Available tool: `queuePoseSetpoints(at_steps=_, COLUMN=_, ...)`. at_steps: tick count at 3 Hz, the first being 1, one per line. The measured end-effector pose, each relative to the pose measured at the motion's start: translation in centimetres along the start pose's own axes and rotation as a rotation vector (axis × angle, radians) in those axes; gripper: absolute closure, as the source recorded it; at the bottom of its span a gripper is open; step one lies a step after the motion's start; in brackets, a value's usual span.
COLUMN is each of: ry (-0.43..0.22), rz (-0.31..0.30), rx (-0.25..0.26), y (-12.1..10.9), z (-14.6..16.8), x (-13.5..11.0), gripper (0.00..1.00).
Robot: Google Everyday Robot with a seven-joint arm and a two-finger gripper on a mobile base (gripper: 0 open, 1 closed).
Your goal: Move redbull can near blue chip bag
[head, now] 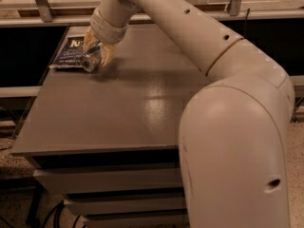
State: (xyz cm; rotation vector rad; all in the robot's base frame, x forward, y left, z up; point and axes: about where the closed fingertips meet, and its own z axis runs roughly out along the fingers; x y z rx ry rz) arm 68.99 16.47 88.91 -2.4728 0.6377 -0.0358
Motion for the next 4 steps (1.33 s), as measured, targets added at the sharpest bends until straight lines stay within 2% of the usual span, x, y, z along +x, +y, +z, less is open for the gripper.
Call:
queuePoseSetpoints(at_steps=2, ry=-0.007, rz=-0.001, rx=-0.006, y=0.05, z=0.68, x=-0.14, gripper=0.11)
queuePoseSetpoints(at_steps=3, ry=-0.011, rz=-0.002, rx=-0.009, y=0.08, z=0.98, x=-0.21, gripper=0.00)
queuePoseSetpoints(at_steps=4, ry=-0.011, rz=-0.002, rx=-0.009, y=0.08, z=0.99, x=-0.21, gripper=0.00)
